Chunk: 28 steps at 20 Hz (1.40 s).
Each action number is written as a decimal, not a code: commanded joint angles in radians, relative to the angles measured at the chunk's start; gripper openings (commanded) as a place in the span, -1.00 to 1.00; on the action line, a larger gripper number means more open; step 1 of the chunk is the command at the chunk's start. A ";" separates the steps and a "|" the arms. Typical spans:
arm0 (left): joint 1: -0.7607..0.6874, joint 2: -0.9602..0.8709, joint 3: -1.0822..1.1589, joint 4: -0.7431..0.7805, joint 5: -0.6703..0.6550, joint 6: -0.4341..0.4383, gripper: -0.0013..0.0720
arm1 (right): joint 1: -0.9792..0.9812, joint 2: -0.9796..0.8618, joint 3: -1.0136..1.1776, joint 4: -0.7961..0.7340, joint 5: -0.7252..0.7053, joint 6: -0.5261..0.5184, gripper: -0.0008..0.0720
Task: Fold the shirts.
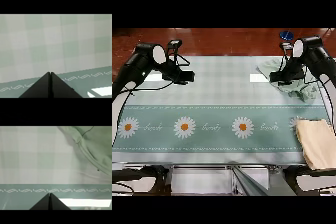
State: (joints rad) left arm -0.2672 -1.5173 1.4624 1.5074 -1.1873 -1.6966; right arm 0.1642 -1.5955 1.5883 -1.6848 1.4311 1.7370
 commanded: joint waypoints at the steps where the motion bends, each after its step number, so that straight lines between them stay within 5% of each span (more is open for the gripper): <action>1: 0.000 -0.001 0.001 0.000 0.000 0.000 -0.91 | 0.001 0.000 0.001 0.000 0.000 0.000 -0.93; 14: 0.000 -0.001 0.001 0.000 0.000 0.000 -0.91 | 0.001 0.000 0.001 0.003 -0.008 0.000 -0.93; 19: -0.001 -0.001 0.001 0.001 0.001 0.001 -0.91 | -0.001 -0.002 0.001 -0.097 -0.210 -0.003 -0.91; 20: 0.001 -0.005 0.001 0.006 0.015 0.001 -0.91 | -0.002 -0.002 0.001 -0.174 -0.261 -0.002 -0.61; 21: 0.005 -0.010 0.001 0.013 0.044 0.000 -0.91 | -0.002 -0.002 0.001 -0.280 -0.314 0.032 0.19; 22: 0.008 -0.017 0.001 0.024 0.065 0.000 -0.68 | -0.008 -0.003 0.001 -0.387 -0.365 0.074 0.18; 23: 0.010 -0.027 0.001 0.033 0.082 0.000 -0.01 | -0.024 -0.005 0.001 -0.473 -0.397 0.133 0.18; 24: 0.010 -0.040 0.001 0.065 0.087 0.000 0.43 | -0.054 -0.006 0.001 -0.531 -0.419 0.211 0.18; 28: 0.030 -0.063 0.001 0.143 0.105 0.000 0.43 | -0.253 -0.039 0.001 -0.425 -0.388 0.312 0.17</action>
State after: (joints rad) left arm -0.2501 -1.5658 1.4624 1.5967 -1.1137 -1.6970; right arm 0.0227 -1.6157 1.5887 -2.1155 1.0584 1.9572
